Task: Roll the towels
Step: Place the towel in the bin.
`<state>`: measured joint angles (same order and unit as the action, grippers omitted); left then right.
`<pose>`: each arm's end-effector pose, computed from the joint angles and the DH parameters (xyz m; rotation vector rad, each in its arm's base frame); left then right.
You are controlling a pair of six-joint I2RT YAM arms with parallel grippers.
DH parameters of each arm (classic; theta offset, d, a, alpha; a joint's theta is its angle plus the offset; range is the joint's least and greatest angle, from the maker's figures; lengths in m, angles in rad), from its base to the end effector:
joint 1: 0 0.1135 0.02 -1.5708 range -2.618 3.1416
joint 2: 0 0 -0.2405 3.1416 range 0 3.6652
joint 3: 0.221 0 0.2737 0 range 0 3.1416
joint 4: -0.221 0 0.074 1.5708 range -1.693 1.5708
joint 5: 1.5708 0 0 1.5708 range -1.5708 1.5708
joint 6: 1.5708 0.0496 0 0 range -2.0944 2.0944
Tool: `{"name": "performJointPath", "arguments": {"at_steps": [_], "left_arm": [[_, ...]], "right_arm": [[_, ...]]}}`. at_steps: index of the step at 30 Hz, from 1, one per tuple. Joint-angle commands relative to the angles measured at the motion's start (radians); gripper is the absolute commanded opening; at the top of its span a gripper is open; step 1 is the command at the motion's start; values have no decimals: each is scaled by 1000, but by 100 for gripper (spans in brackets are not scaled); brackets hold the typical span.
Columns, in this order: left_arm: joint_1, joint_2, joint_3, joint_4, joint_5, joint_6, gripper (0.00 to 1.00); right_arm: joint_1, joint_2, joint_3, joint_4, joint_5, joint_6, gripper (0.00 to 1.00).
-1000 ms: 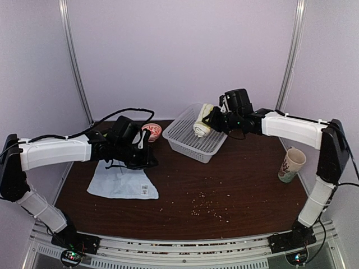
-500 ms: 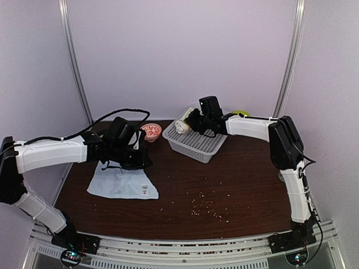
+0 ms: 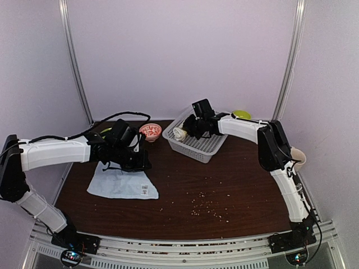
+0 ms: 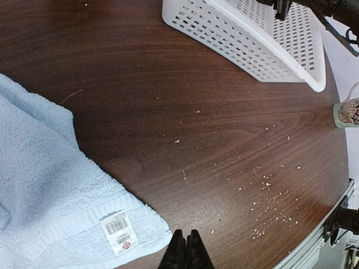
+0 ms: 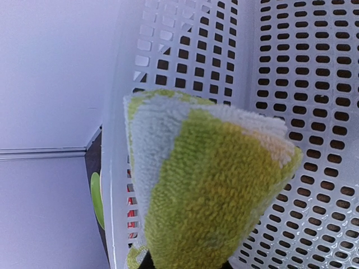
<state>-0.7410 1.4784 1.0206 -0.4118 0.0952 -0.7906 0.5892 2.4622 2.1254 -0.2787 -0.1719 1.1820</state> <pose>0.2502 -0.2353 0.1945 -0.0192 2.5999 -0.7482 0.4769 0.3290 0.1620 0.6069 2.3588 1.1079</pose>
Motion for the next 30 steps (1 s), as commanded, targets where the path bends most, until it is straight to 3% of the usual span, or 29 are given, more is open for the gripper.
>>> {"name": "performJointPath", "arguments": {"at_steps": [1,24,28,30], "left_arm": [[9,15,-4,50,22,11,2],[20,75,-20,105,70,10,2],[21,78,-16,101,72,10,2],[21,79,-16,102,71,10,2]], "right_arm": [[4,43,77,-118,-21,-6,0],[23,136,146,-227,-185,-90,0],[17,137,156,-242,-215,-98,31],[16,130,156,-249,-223,-102,40]]}}
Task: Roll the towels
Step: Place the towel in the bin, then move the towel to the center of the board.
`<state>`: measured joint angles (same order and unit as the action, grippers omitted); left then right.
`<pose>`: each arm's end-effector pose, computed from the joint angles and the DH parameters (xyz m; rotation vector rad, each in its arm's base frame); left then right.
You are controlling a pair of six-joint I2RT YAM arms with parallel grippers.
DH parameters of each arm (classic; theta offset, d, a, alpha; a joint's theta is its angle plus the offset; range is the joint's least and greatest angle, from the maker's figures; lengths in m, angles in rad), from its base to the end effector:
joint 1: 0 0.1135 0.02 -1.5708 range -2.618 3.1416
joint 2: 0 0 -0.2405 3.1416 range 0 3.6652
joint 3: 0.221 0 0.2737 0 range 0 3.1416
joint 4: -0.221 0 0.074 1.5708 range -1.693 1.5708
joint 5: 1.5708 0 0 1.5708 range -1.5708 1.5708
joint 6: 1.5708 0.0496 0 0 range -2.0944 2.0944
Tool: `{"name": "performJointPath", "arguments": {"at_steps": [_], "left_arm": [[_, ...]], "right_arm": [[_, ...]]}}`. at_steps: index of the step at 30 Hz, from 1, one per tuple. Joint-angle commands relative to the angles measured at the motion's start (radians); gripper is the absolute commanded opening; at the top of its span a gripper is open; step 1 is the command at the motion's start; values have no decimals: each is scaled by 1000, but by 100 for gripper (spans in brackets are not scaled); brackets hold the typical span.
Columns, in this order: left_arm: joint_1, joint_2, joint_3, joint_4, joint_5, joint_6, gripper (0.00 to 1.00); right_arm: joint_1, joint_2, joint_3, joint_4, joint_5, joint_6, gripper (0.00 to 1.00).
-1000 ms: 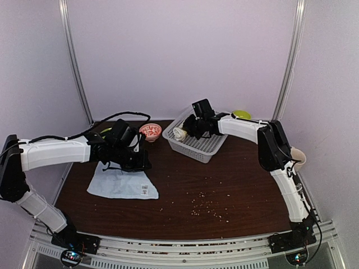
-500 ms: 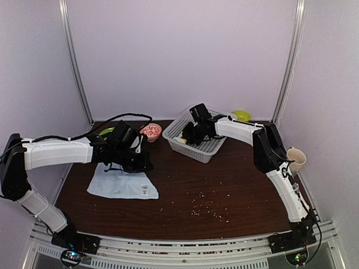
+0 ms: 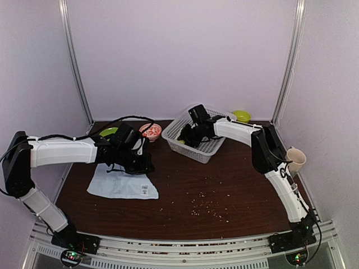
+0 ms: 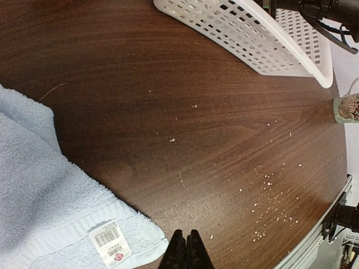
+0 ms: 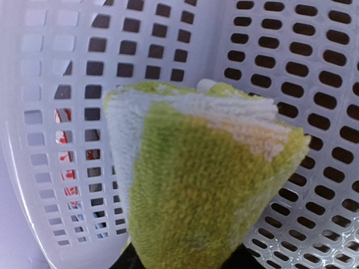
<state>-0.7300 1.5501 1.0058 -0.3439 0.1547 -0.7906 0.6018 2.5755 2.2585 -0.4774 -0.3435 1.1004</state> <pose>0.2573 -0.2405 0.1715 -0.0073 2.6391 -0.7939 0.4686 0.3421 0.1301 0.4725 2.6189 1.1198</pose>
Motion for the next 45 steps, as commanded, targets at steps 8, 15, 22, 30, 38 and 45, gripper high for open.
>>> {"name": "performJointPath", "arguments": {"at_steps": [8,15,22,30,38,45], "left_arm": [[10,6,5,32,14,12,2],[10,-10,-4,29,11,13,2],[10,-29,-9,26,7,11,2],[18,-105,-3,-80,-104,24,8],[37,-252,-98,-268,-229,40,26],[36,-413,-302,-275,-258,-44,55]], "right_arm": [[0,-22,13,-61,-75,-27,73],[-18,-118,-48,-62,-59,-36,98],[-45,-213,-110,-83,-40,-60,100],[-71,-386,-163,-116,-2,-111,100],[61,-739,-457,-106,98,-390,98],[356,-1038,-916,49,228,-576,89]]}}
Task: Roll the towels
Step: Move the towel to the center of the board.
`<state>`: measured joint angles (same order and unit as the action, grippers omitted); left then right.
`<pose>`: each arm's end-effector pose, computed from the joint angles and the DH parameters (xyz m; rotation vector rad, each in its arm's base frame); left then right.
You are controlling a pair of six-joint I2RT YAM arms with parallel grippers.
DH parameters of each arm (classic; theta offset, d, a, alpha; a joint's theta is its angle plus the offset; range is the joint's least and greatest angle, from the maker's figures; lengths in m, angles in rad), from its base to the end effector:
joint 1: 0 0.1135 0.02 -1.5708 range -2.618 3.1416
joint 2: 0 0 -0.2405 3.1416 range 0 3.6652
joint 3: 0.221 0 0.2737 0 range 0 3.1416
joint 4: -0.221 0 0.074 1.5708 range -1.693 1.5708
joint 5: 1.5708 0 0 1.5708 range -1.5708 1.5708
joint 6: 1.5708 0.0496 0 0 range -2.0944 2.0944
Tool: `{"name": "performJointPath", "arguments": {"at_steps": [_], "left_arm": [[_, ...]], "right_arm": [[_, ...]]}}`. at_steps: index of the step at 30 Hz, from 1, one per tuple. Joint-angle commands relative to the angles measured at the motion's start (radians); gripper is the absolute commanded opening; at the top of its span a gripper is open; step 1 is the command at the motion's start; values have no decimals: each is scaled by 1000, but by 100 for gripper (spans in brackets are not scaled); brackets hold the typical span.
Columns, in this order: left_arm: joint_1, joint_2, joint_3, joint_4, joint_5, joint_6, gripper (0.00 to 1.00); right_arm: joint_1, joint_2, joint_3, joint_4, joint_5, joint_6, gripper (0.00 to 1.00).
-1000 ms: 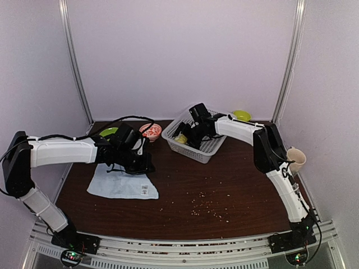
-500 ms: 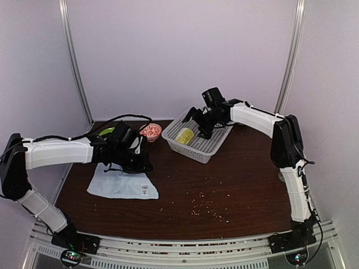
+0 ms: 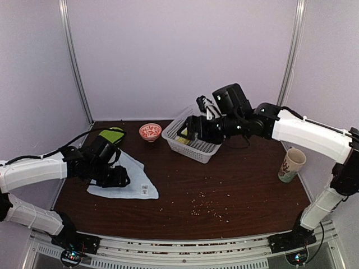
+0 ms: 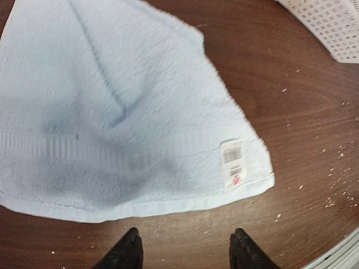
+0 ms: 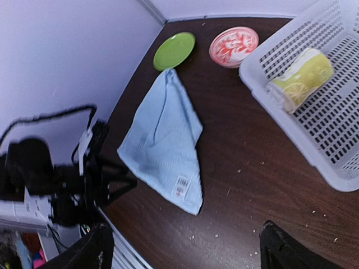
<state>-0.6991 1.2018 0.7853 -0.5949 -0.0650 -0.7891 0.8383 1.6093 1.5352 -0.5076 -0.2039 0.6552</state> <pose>0.2067 -0.1695 0.1800 -0.1440 2.6472 -0.4523 0.2616 0.3059 0.3265 -0.3426 2.3194 1.0332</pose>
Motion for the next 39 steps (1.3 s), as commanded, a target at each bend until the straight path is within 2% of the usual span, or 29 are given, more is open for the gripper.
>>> {"name": "performJointPath", "arguments": {"at_steps": [1,4,5,7,12,17,21,29,33,36,39], "left_arm": [[4,-68,-96,-11,-36,-54,56],[1,-76,-111,-16,-57,-97,56],[1,-88,-117,-19,-63,-115,55],[1,-144,-130,-40,-89,-160,53],[1,-306,-177,-127,-173,-220,54],[1,-417,-211,-173,-176,-226,54],[1,-463,-228,-177,-171,-224,53],[1,-528,-245,-180,-182,-227,52],[0,-551,-257,-183,-187,-234,52],[1,-568,-254,-198,-201,-237,52],[2,-589,-219,-240,-240,-227,52]], "right_arm": [[157,-84,-241,99,102,-139,87],[244,-45,-321,165,145,-144,74],[260,-9,-313,169,132,-140,68],[300,79,-266,176,153,-155,61],[338,356,3,104,170,-167,60],[362,574,227,-28,280,-181,65],[364,698,357,-130,304,-176,65],[384,832,498,-312,354,-201,54],[383,862,518,-370,372,-191,32],[384,809,493,-382,397,-184,0],[383,607,336,-273,392,-201,0]]}}
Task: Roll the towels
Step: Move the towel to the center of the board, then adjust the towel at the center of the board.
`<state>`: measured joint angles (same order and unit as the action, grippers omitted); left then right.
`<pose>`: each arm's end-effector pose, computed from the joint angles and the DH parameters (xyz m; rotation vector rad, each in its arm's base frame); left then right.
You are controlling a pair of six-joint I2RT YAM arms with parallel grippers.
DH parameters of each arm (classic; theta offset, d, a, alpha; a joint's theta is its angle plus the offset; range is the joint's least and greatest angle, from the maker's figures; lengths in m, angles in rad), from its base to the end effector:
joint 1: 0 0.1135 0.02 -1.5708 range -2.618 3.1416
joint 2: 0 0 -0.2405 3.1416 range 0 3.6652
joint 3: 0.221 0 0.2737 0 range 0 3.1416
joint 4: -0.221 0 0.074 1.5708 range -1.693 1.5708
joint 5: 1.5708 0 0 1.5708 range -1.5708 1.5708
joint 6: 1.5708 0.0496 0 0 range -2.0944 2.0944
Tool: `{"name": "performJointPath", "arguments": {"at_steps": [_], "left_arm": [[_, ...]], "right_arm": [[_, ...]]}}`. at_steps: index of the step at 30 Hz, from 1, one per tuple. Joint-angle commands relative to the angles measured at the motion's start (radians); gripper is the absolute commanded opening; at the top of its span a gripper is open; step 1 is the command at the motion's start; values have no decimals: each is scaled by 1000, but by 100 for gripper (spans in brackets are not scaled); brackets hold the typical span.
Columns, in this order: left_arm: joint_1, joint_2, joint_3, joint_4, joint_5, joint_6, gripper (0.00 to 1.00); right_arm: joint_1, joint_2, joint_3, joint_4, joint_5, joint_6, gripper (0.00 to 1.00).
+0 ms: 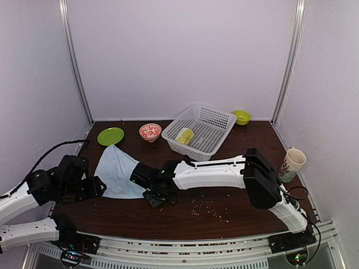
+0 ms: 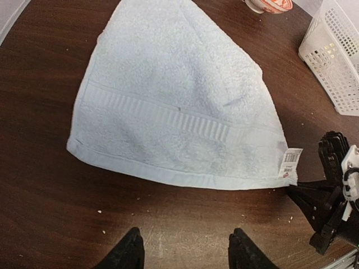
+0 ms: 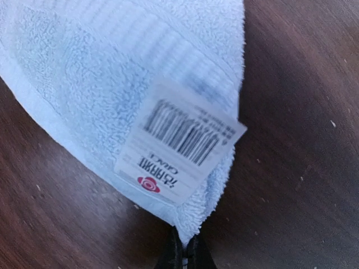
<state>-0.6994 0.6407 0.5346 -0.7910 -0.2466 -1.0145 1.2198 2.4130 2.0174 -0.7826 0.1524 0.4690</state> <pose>0.1419 -0.1036 0.1932 -0.4960 2.4355 -0.4558 0.1845 0.4820 0.1124 -0.9715 2.5794 0.2699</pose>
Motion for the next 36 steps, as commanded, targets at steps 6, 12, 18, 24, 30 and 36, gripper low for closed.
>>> {"name": "performJointPath", "arguments": {"at_steps": [6,12,18,24,30,36], "left_arm": [[3,-47,91,-42,-117,56,52],[2,84,44,135,10,91,52],[-42,277,1,327,237,128,47],[-266,314,81,420,150,208,48],[-312,242,134,399,37,189,47],[-313,-60,111,399,-71,228,52]], "right_arm": [[1,-688,-563,82,31,-60,0],[1,-949,-965,51,48,64,0],[4,-1070,-1204,184,-8,176,0],[6,-1126,-1189,317,-53,191,0],[15,-1140,-981,468,-130,151,0],[19,-1102,-657,438,-180,52,0]]}}
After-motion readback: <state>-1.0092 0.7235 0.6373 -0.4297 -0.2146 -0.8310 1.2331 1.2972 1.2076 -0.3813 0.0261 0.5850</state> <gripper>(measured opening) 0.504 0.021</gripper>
